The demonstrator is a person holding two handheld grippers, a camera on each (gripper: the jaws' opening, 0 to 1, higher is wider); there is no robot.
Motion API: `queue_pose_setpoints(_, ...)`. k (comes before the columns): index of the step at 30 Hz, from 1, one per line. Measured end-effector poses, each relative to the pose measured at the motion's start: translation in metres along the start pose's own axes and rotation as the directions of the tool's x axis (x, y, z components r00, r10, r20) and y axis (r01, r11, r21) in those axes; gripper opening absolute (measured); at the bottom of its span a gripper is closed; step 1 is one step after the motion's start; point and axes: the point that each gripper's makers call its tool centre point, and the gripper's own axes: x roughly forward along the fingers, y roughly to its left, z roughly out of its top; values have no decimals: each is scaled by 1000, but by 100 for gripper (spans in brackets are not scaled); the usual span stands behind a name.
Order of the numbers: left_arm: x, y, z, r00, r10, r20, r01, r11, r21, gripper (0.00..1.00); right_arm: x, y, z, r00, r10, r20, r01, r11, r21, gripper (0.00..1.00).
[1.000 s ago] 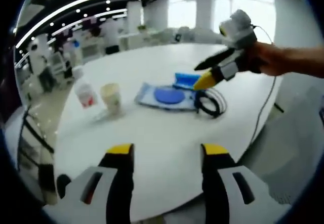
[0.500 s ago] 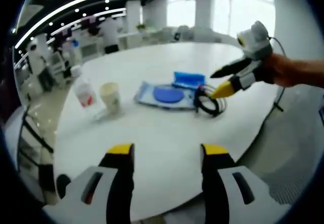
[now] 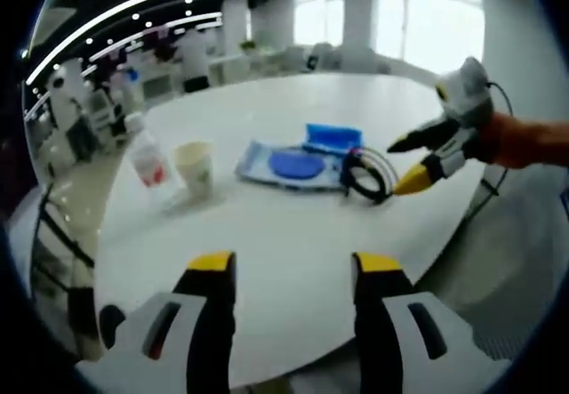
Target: Arrange the tabletop items into an orderly group along one side of the table until the central work area is clear of visible clutter.
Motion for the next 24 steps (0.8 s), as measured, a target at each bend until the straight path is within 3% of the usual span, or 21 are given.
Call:
queue_pose_setpoints(14,0,1,1,1000,5,2,-5,1000,-14,48,-5,-2,-9,1000,-20,-1,20,999,32,71)
queue_pose_setpoints(24,2,-2,-3,1000,-5,-20,5,1000,-6,48,-8,-17,-21,998,-53,16,51,991,121,67)
